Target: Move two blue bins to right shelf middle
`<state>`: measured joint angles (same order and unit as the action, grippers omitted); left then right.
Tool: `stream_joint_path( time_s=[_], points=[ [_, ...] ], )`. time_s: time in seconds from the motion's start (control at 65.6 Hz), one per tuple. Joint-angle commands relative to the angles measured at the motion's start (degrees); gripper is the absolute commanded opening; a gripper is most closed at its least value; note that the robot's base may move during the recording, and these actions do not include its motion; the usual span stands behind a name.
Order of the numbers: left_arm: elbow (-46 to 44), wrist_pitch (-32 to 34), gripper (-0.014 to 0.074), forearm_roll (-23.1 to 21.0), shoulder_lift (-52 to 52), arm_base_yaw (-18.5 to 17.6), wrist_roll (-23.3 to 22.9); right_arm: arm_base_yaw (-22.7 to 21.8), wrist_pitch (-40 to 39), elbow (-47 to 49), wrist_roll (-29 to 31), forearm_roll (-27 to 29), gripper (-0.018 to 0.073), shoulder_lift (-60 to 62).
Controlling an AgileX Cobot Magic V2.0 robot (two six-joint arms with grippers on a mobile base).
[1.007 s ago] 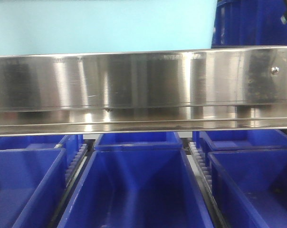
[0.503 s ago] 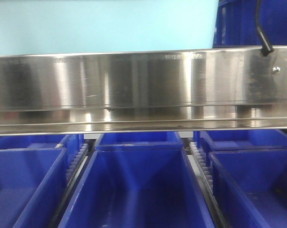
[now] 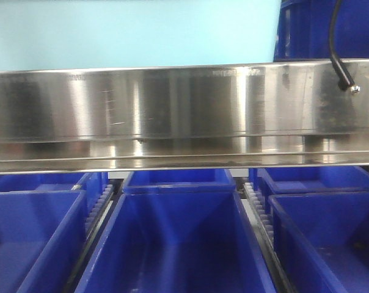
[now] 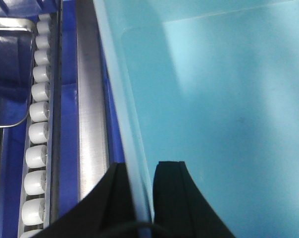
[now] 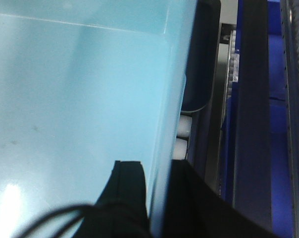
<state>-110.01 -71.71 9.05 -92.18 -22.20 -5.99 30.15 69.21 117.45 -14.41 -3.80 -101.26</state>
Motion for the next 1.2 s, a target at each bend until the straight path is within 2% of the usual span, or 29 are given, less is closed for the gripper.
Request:
stream_joint_path(
  time_s=[0.0,0.519,0.625,0.717,0.793,0.854,0.885,0.915,0.946,0.961,1.113,1.19],
  points=[
    [-0.2,1.7,-0.0111,-1.2,-0.7,-0.8,0.7,0.2,-3.4,-0.1,1.2,0.8,-0.0153,0.2],
    [-0.2,1.7,-0.0111,-0.9,-1.2,-0.8,0.7,0.2,-2.0,-0.1,1.2,0.5,-0.0152,-0.3],
    [-0.2,1.7,-0.0094,-0.9,-1.2,-0.8,0.7,0.2,-1.0,-0.1,1.2,0.5,-0.0076,-0.3],
    [-0.2,1.7,0.0004,-0.9,-1.2,-0.8,0.7,0.2,-0.5,-0.1,1.2,0.5,0.0115,-0.3],
    [-0.2,1.7,0.0143,-0.9,-1.2,-0.8,0.7,0.2,-0.5,0.0,1.2,0.5,0.0313,0.0],
    [-0.2,1.7,0.0304,-0.9,-1.2,-0.8,0.7,0.2,-0.5,0.0,1.2,0.5,0.0482,0.4],
    [-0.2,1.7,0.0364,-0.9,-1.1,-0.8,0.7,0.2,-0.5,0.0,1.2,0.4,0.0526,0.7],
    [-0.2,1.7,0.0466,-0.9,-1.1,-0.8,0.7,0.2,-0.6,0.0,1.2,0.2,0.0573,0.9],
    [-0.2,1.7,0.0547,-0.9,-1.0,-0.8,0.7,0.2,-0.6,0.0,1.2,0.1,0.0574,1.2],
    [-0.2,1.7,0.0623,-0.8,-0.9,-0.8,0.7,0.2,-0.6,0.0,1.2,-0.1,0.0569,1.5],
    [-0.2,1.7,0.0530,-0.8,0.1,-0.8,1.0,0.2,-0.7,0.0,1.2,-0.3,0.0558,3.2],
    [-0.2,1.7,0.0519,-0.7,1.3,-0.8,1.3,0.2,-0.3,0.1,1.2,-0.3,0.0558,4.2]
  ],
)
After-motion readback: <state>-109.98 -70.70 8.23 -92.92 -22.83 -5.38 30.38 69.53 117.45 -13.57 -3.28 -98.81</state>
